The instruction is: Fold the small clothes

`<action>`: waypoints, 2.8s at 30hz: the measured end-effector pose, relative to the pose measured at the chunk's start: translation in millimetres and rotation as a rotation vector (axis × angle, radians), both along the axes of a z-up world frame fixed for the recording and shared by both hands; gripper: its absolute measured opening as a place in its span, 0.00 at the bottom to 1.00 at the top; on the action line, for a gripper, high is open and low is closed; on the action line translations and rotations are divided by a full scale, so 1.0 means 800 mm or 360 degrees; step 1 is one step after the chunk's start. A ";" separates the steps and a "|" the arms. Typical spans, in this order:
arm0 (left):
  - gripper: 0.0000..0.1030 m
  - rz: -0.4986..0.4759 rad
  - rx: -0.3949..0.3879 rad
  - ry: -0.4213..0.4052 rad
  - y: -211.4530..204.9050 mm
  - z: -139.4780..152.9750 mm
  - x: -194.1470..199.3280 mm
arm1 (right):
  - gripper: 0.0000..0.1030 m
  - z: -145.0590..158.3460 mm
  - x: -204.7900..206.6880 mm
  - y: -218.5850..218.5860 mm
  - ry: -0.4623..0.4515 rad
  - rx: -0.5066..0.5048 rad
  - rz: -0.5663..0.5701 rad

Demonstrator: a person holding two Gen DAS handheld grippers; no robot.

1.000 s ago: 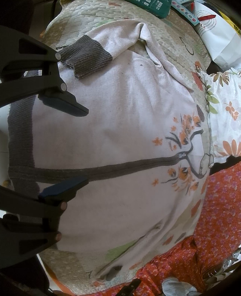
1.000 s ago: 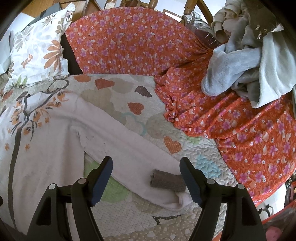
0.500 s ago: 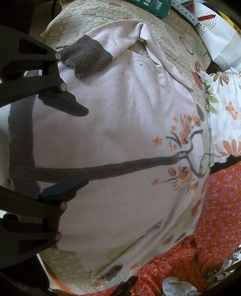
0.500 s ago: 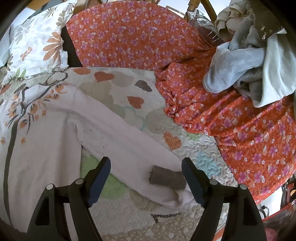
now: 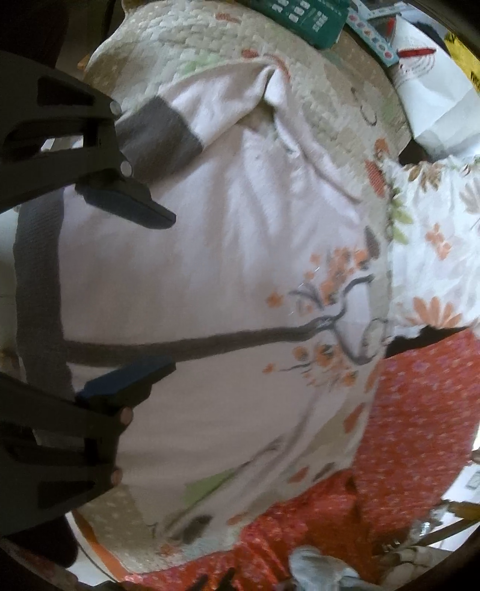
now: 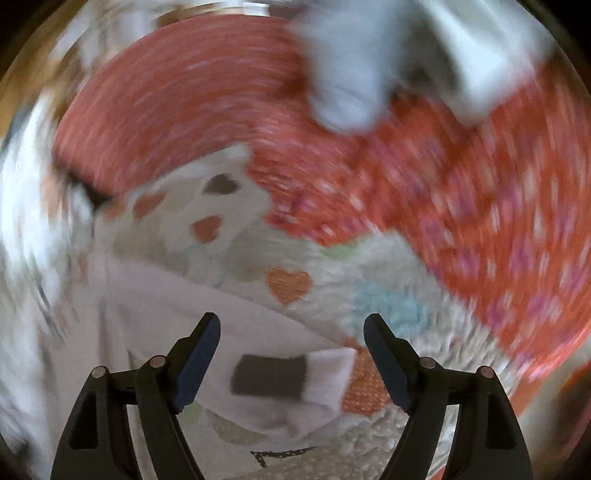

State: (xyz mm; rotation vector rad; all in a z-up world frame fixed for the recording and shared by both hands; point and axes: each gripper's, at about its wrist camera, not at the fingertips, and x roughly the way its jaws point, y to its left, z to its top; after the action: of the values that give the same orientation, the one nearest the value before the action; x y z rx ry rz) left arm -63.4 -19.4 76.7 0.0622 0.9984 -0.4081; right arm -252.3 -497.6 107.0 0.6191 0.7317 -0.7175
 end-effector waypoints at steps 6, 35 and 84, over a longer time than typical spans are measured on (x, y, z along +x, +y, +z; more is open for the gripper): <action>0.70 0.0044 -0.0088 0.0008 0.024 0.014 0.003 | 0.72 -0.049 0.007 0.006 0.0214 0.0097 0.0392; 0.71 0.0377 -0.0340 -0.0239 0.176 0.077 0.139 | 0.11 0.076 0.050 0.012 -0.0100 -0.0197 0.0120; 0.73 0.0964 -0.0670 -0.0012 0.390 0.022 0.211 | 0.60 -0.098 0.244 0.674 0.0277 -0.0481 0.2339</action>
State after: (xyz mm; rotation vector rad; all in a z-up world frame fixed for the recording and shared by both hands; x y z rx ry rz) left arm 105.2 292.3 94.0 -0.6050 0.8570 -0.0526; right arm -57.4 41.5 28.3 -0.3331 0.9814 0.4966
